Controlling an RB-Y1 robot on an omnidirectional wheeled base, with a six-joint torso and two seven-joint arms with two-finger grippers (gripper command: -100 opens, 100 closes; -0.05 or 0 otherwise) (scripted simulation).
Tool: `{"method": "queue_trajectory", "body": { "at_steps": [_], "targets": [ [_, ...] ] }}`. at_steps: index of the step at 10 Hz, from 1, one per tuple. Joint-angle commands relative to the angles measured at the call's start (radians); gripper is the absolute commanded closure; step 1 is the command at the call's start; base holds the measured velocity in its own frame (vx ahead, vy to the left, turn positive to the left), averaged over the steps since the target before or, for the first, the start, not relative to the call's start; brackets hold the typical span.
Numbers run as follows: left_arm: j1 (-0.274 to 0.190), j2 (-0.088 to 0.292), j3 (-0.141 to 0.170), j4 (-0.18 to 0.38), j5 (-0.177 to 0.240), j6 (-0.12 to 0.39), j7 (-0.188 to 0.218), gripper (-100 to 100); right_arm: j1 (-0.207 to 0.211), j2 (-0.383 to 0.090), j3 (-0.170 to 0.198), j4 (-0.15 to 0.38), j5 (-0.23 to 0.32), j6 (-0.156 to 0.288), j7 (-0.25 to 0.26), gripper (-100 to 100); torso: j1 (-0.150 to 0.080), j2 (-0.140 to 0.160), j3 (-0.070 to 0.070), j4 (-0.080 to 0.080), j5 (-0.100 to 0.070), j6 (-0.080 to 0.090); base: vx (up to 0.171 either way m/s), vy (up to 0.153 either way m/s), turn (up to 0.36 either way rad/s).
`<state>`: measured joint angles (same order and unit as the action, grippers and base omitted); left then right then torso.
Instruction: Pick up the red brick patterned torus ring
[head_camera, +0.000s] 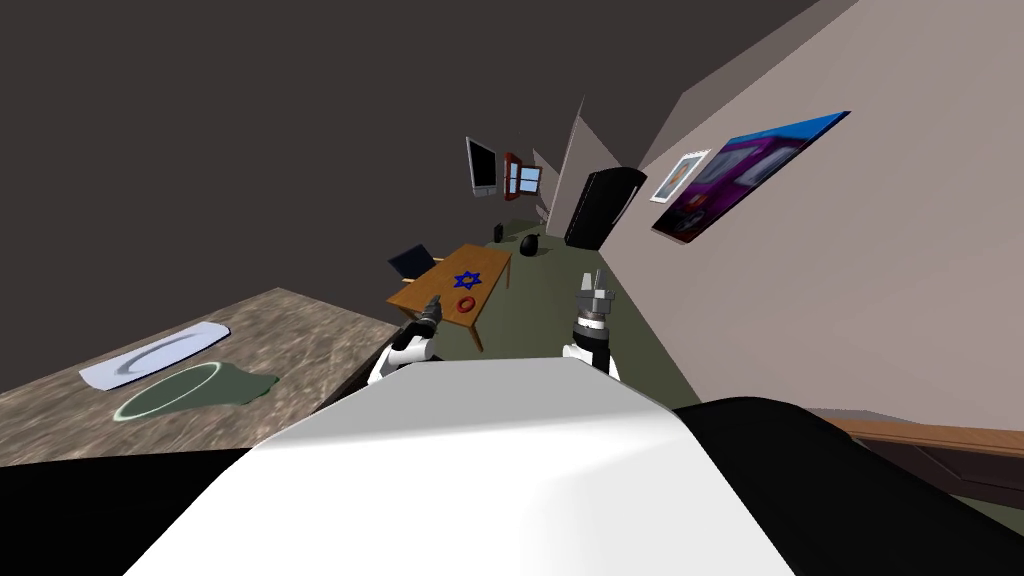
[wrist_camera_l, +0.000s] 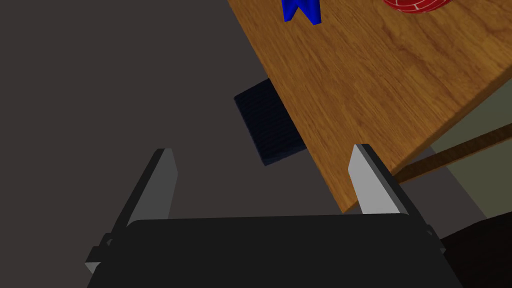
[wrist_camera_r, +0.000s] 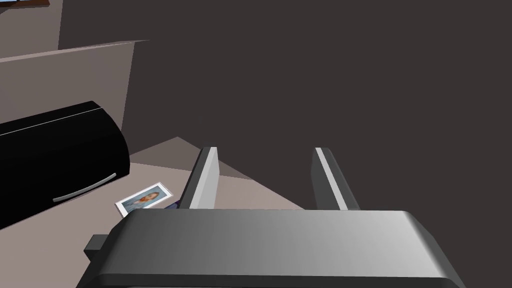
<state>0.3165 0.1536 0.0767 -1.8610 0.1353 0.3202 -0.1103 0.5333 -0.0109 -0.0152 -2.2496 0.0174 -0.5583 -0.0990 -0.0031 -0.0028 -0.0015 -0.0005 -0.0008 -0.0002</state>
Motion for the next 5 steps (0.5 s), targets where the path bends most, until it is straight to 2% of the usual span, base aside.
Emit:
{"method": "queue_trajectory", "body": {
  "at_steps": [1, 4, 5],
  "targets": [
    [-0.009, -0.001, 0.007, 0.001, 0.002, 0.048, -0.004, -100, 0.0, 0.0, 0.0, 0.0, 0.0, 0.0, 0.0, 0, 0.0, 0.0, 0.0, 0.0, 0.0, 0.0, 0.034, -0.043, -0.007],
    [-0.038, 0.002, 0.03, 0.06, 0.014, 0.127, -0.021, -100, 0.0, 0.0, 0.0, 0.0, 0.0, 0.0, 0.0, 0, 0.001, 0.0, 0.0, 0.0, 0.0, 0.0, 0.046, -0.043, -0.015],
    [-0.038, 0.002, 0.03, 0.06, 0.014, 0.135, -0.021, -100, 0.0, 0.0, 0.0, 0.0, 0.0, 0.0, 0.0, 0, 0.001, -0.001, 0.0, 0.0, 0.0, 0.0, 0.049, -0.037, -0.004]
  ]
}}
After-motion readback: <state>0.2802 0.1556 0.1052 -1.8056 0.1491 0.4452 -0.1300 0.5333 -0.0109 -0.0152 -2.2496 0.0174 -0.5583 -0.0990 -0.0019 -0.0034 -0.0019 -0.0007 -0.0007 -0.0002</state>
